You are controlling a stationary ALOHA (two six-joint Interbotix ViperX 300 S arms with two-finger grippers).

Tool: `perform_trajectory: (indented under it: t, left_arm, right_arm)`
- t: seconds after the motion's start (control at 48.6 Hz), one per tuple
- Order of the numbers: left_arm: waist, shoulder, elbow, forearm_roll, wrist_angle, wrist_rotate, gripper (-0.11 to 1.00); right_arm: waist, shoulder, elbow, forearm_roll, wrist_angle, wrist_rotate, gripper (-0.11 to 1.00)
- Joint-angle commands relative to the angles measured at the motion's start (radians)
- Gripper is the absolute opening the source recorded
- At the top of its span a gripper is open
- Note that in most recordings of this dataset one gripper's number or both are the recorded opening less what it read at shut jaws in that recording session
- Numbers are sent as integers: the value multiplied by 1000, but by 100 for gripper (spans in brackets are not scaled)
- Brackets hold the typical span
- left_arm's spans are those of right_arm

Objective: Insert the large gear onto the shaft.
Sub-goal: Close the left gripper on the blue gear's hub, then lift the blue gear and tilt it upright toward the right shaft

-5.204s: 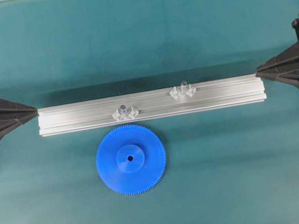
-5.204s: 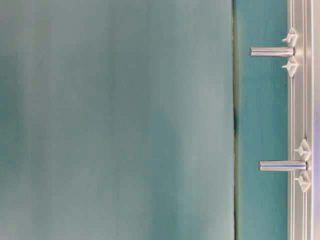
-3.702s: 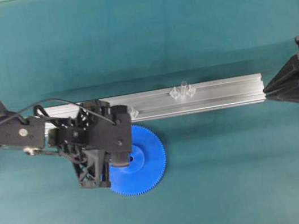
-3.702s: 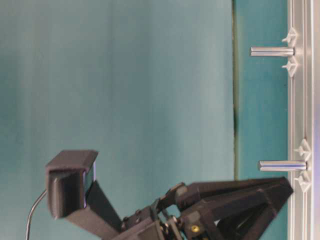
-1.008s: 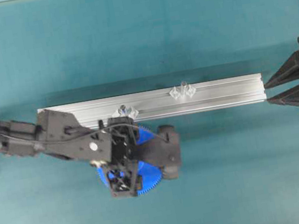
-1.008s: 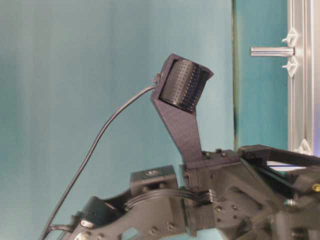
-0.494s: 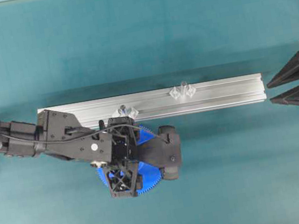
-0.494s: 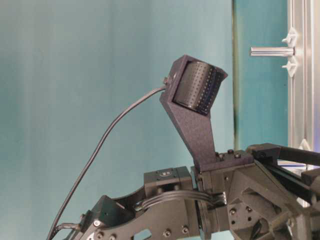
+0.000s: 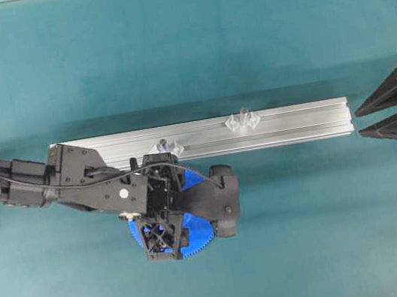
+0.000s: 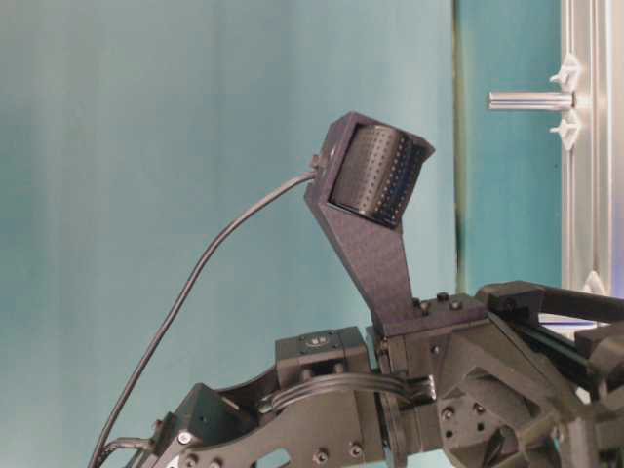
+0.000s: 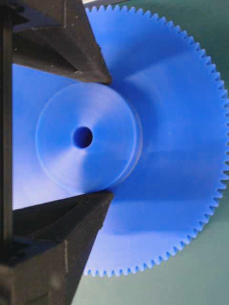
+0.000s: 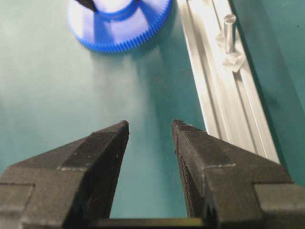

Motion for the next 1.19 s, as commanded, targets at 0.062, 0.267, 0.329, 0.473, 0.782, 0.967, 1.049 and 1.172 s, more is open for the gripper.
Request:
perform_trajectory:
  t: [0.062,0.267,0.329,0.473,0.782,0.967,1.049,1.172]
  left_arm:
    - [-20,-35,-28,0,38,6,78]
    - [-20,-49,-72,-2,98,49,78]
    - [-20,-54,-87,-2,98,67,78]
    - [-18,-57,-126,-2,107,97,77]
    - [-14,-72,-207,11,143,117,77]
    - [5,-72,-262,12,184,173,77]
    - [25,-69,-293,12,202,199,77]
    - [72,-66,-341,12,230,244,77]
  right_arm:
    - [2,0,-11,0,-3,8,51]
    - [2,-5,-11,-3,25,9,51]
    - [2,-6,-11,-3,32,9,51]
    - [2,-14,-11,-3,34,9,51]
    - [2,-28,-9,-5,35,9,51]
    - [2,-31,-5,-5,35,9,51]
    - [2,-34,-5,-5,35,9,51]
    - [0,-44,0,-5,35,9,51]
